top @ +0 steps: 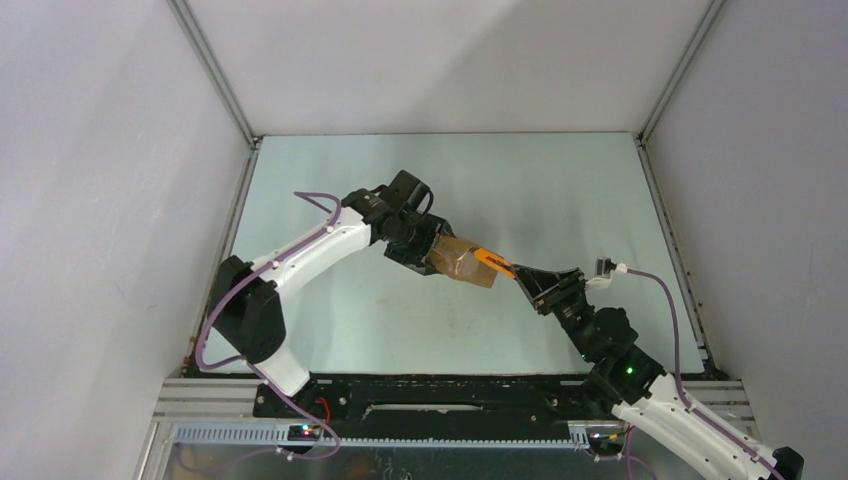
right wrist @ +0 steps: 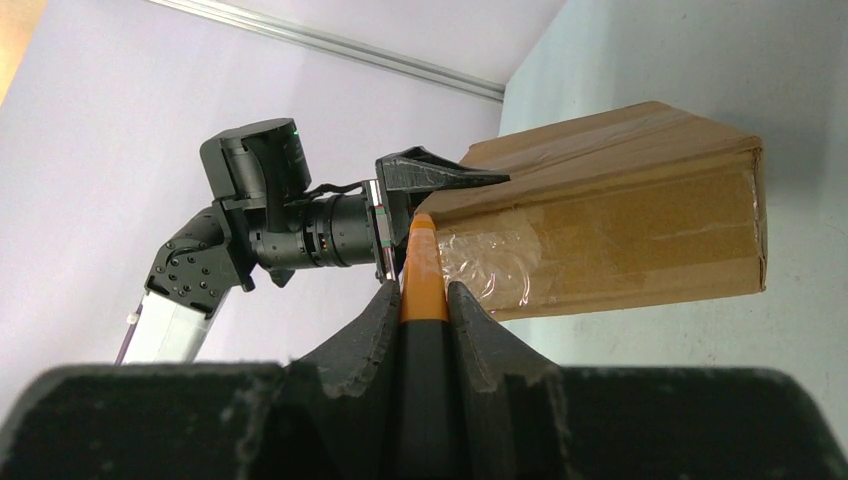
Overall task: Unpack the express box
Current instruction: Cut the express box at the center of the board.
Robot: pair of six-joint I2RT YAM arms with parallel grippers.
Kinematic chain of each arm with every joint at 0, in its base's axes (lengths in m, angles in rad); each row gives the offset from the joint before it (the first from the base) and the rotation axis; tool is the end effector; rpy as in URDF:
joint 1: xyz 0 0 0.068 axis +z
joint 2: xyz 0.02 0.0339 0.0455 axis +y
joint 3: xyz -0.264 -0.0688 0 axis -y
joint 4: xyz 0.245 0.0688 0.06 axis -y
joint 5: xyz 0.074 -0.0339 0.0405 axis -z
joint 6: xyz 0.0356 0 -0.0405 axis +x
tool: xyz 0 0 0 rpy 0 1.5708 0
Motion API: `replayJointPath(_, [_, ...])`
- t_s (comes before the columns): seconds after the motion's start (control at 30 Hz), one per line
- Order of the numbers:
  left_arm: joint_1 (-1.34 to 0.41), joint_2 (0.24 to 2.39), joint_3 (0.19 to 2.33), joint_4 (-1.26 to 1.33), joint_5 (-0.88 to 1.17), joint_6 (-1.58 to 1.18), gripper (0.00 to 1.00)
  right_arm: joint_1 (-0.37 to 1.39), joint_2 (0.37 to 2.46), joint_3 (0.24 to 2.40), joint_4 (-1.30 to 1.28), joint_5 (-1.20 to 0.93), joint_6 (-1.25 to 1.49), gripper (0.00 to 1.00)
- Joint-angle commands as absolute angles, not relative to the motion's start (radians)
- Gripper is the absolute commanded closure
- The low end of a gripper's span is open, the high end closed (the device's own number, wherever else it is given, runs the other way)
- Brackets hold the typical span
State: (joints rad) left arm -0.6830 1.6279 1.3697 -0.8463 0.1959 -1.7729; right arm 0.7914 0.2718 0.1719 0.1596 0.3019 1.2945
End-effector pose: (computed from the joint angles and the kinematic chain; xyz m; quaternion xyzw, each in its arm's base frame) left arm 0.2564 -0.2176 0.2752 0.4826 -0.8397 0.2485 0.0123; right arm 0.0942 0.0802 0.2261 0.2747 0.6293 0.5697 0.4515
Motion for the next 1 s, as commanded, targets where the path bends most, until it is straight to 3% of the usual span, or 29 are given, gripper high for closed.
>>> replayJointPath(0.0, [-0.688,1.572,1.359,-0.813,0.224,-1.788,0.69,0.793,0.268,0.161,0.161,0.302,1.287,1.0])
replayJointPath(0.6, [-0.689,1.591,1.42,-0.892,0.185,-1.756,0.7,0.765,0.408,0.188,0.23,0.091,1.263,1.0])
replayJointPath(0.97, [-0.671,1.582,1.484,-0.997,0.068,-1.733,0.74,0.677,0.488,0.226,0.261,-0.19,1.241,1.0])
